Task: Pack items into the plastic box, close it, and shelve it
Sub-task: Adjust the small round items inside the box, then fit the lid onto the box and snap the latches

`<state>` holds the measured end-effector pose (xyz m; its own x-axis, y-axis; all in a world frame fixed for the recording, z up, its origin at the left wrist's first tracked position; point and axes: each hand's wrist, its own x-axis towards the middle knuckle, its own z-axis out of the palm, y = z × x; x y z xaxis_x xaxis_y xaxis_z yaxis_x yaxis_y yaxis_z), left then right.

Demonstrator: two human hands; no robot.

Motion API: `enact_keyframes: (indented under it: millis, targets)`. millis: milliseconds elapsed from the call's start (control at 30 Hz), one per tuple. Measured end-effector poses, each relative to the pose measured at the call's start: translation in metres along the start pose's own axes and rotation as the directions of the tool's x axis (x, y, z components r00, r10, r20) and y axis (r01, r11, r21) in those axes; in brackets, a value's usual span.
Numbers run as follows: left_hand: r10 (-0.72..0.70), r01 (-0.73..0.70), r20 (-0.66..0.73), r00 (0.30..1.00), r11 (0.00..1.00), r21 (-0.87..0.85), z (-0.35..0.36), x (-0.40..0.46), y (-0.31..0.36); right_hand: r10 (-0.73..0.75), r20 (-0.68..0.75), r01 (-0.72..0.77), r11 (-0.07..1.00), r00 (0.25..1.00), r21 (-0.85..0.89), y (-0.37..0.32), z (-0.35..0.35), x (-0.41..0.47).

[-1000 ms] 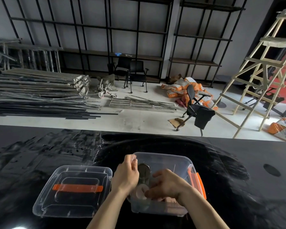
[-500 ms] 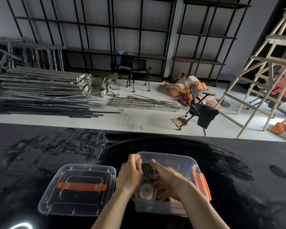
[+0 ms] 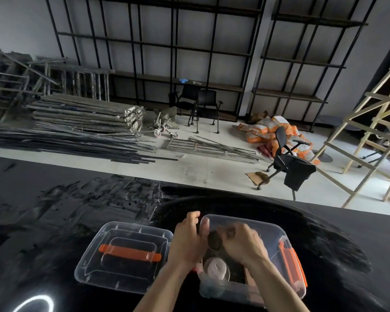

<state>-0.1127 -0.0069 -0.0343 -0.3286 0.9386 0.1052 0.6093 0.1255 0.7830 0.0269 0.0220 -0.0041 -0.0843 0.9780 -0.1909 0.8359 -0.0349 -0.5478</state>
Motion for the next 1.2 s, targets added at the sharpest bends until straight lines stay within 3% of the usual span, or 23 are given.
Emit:
enact_keyframes:
  millis: [100,200,300,400,500,600,833,1000,1200]
  targets:
    - [0.017,-0.021,-0.111,0.994,0.999,-0.034,-0.011,0.002,0.002,-0.155,-0.303,0.18,0.982,0.94,0.056,-0.013,-0.019,-0.017]
    - [-0.052,0.05,-0.199,0.979,0.999,-0.016,-0.028,0.008,-0.015,-0.303,-0.307,0.367,0.914,0.902,0.176,-0.038,-0.013,-0.029]
    - [-0.156,0.179,-0.266,0.951,0.982,0.064,-0.058,0.01,-0.051,-0.284,-0.08,0.295,0.923,0.955,0.245,-0.063,0.024,-0.032]
    - [-0.302,0.352,-0.248,0.921,0.916,0.192,-0.086,0.006,-0.096,-0.147,0.176,0.101,0.964,0.973,0.246,-0.08,0.073,-0.03]
    - [-0.353,0.407,-0.218,0.91,0.864,0.297,-0.1,-0.004,-0.124,0.069,0.247,-0.106,0.985,0.966,0.137,-0.076,0.105,-0.027]
    - [-0.416,0.453,-0.179,0.892,0.831,0.322,-0.105,-0.012,-0.143,0.219,0.242,-0.243,0.967,0.945,0.077,-0.068,0.116,-0.03]
    - [-0.469,0.498,-0.174,0.866,0.842,0.208,-0.11,-0.014,-0.148,0.22,0.177,-0.251,0.952,0.959,0.176,-0.075,0.109,-0.034]
    - [-0.511,0.552,-0.279,0.813,0.829,0.089,-0.134,0.0,-0.128,0.076,0.054,-0.087,0.963,0.996,0.257,-0.098,0.067,-0.029]
    - [-0.379,0.389,-0.307,0.873,0.921,-0.031,-0.147,0.025,-0.046,0.011,-0.129,0.038,0.928,0.992,0.371,-0.099,-0.019,-0.015]
